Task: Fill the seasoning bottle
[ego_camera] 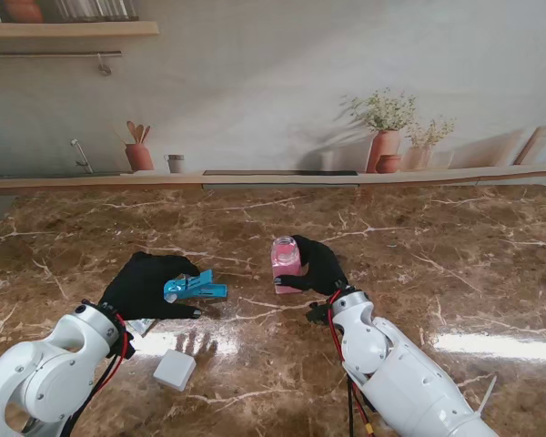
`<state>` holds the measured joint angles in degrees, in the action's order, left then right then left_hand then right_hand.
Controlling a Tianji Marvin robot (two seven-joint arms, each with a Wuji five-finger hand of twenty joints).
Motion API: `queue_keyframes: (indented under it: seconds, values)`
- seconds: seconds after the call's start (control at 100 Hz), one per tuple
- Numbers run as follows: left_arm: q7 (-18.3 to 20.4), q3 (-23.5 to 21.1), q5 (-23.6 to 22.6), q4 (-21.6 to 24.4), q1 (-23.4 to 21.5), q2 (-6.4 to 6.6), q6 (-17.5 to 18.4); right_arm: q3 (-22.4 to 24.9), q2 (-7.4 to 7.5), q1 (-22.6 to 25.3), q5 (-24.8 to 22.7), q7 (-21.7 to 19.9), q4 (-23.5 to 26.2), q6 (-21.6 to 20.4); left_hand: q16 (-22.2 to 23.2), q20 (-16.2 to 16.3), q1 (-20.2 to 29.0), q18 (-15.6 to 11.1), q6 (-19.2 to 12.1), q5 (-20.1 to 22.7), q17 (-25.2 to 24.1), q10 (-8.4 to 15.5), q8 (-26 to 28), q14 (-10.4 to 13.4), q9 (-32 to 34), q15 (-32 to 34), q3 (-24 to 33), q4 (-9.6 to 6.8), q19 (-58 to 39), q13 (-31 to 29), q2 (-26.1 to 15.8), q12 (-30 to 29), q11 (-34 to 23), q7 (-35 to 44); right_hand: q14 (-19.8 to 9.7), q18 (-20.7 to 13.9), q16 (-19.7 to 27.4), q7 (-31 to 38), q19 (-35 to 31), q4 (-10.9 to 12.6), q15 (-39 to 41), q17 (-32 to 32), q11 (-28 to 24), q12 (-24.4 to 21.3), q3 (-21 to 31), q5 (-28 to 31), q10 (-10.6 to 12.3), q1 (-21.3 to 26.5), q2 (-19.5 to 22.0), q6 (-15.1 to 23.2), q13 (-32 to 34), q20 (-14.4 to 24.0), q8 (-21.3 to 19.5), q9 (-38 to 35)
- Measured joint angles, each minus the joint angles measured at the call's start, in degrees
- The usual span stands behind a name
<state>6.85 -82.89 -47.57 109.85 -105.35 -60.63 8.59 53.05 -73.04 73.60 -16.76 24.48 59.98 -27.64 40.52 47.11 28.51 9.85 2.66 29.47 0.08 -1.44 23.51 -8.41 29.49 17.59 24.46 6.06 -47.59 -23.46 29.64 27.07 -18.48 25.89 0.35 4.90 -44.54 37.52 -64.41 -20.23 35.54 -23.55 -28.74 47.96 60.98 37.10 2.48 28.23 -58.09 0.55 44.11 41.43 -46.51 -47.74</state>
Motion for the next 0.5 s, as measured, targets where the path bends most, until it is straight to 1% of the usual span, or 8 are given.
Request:
queue_keyframes:
  seconds: [0.1,0.13,0.25,0.33,0.37,0.44,0.47,0.5]
  values:
    - [-1.1,1.2,0.0,-0.7,1.1,-0.12,-0.4,-0.7,-0.4,-1.2,0.6,-0.1,-1.8,-0.3,0.0,0.0,0.0,0.0,0.0,0.0,0.0,-0.1,0.0,0.0,0.0,0.0,0.0,0.0,0.0,0.0,0.0,0.0,0.0,0.0,0.0,0.0,0.0,-0.1,0.0,0.0,0.0,0.3,-0.1,-0.7,0.6,-0.6,0.2,0.0,0.0,0.4,-0.1,0.0,-0.1,0.4]
    - [-1.4,1.5,0.0,-1.0,1.4,-0.17,-0.6,-0.9,-0.51,-1.5,0.9,-0.2,-2.2,-0.3,0.0,0.0,0.0,0.0,0.0,0.0,0.0,-0.1,0.0,0.0,0.0,0.0,-0.4,0.0,0.0,0.0,-0.7,0.0,0.0,0.0,0.0,0.0,0.0,-0.2,0.0,0.0,0.0,0.3,-0.3,-0.8,0.8,-1.1,0.5,0.0,0.0,0.4,-0.5,0.0,-0.1,0.8]
    - [-2.1,2.4,0.6,-1.6,2.6,-0.47,-1.6,-1.7,-1.0,-3.0,2.2,-1.1,-4.6,-0.7,0.0,0.0,0.0,0.0,0.0,0.0,0.0,-0.1,0.0,0.0,0.0,0.0,-0.6,0.0,0.7,0.0,-0.7,-0.5,0.0,0.0,0.1,0.0,0.0,-1.4,0.7,0.0,0.0,0.7,-0.9,-2.6,2.8,-2.0,0.9,0.0,0.1,0.7,-1.2,0.0,-0.2,2.1]
    - [-2.1,2.7,1.0,-1.8,3.2,-0.57,-2.0,-2.0,-1.39,-3.9,3.4,-1.7,-6.2,-0.8,-0.3,0.0,0.0,0.0,0.0,0.0,0.0,-0.2,0.0,0.0,0.0,0.0,-0.6,0.0,0.7,0.0,-0.7,-0.7,0.0,0.0,0.4,0.0,0.1,-2.1,1.6,0.0,-0.1,1.3,-1.3,-4.5,4.0,-2.9,1.4,0.0,0.7,0.9,-2.3,0.0,-0.2,3.3]
    - [-2.1,2.8,1.1,-1.8,3.5,-0.59,-2.1,-2.1,-1.58,-4.2,3.8,-1.8,-7.0,-0.8,-0.4,-0.1,0.0,0.0,0.0,0.0,-0.2,-0.2,0.0,0.0,0.0,0.0,-0.6,0.0,0.7,0.0,-0.7,-0.7,0.0,0.0,0.5,0.0,0.6,-2.4,2.6,0.0,-0.7,1.5,-2.3,-6.7,4.1,-3.0,1.6,0.6,0.7,1.0,-2.3,0.0,-0.1,3.9]
    - [-2.0,2.9,1.1,-2.0,4.0,-0.6,-2.3,-2.4,-1.84,-4.8,4.3,-2.0,-8.3,-0.8,-0.7,-0.1,0.0,0.0,0.0,0.0,-0.5,-0.2,0.0,0.0,0.0,0.0,-0.6,-0.01,0.8,0.0,-0.7,-0.7,0.0,-0.6,0.5,0.0,0.8,-2.8,3.5,0.3,-0.9,1.7,-2.9,-8.4,5.0,-3.9,2.2,0.6,0.8,1.2,-2.9,0.0,-0.1,5.1]
    - [-2.0,2.9,1.1,-2.0,4.2,-0.61,-2.3,-2.5,-1.95,-5.1,4.5,-2.2,-8.9,-0.8,-0.7,-0.1,0.0,0.0,0.0,0.0,-0.5,-0.2,0.0,0.0,0.0,0.0,-0.6,-0.01,0.8,0.0,-0.7,-0.7,0.0,-0.6,0.6,0.0,0.8,-2.8,3.6,1.4,-1.0,1.8,-3.0,-8.5,5.1,-4.2,2.2,0.6,0.9,1.3,-3.0,0.0,-0.1,5.3]
    - [-2.0,3.0,1.2,-2.1,4.4,-0.61,-2.3,-2.7,-2.04,-5.3,4.7,-2.4,-9.5,-0.9,-0.7,-0.1,0.0,0.0,0.0,0.0,-0.5,-0.2,0.0,0.0,0.0,0.0,-0.6,-0.01,0.8,0.0,-0.7,-0.7,0.0,-0.6,0.9,0.0,0.9,-2.8,3.6,1.4,-1.0,1.8,-3.1,-8.5,5.2,-4.8,2.3,0.6,1.4,1.3,-3.0,0.0,-0.1,5.8]
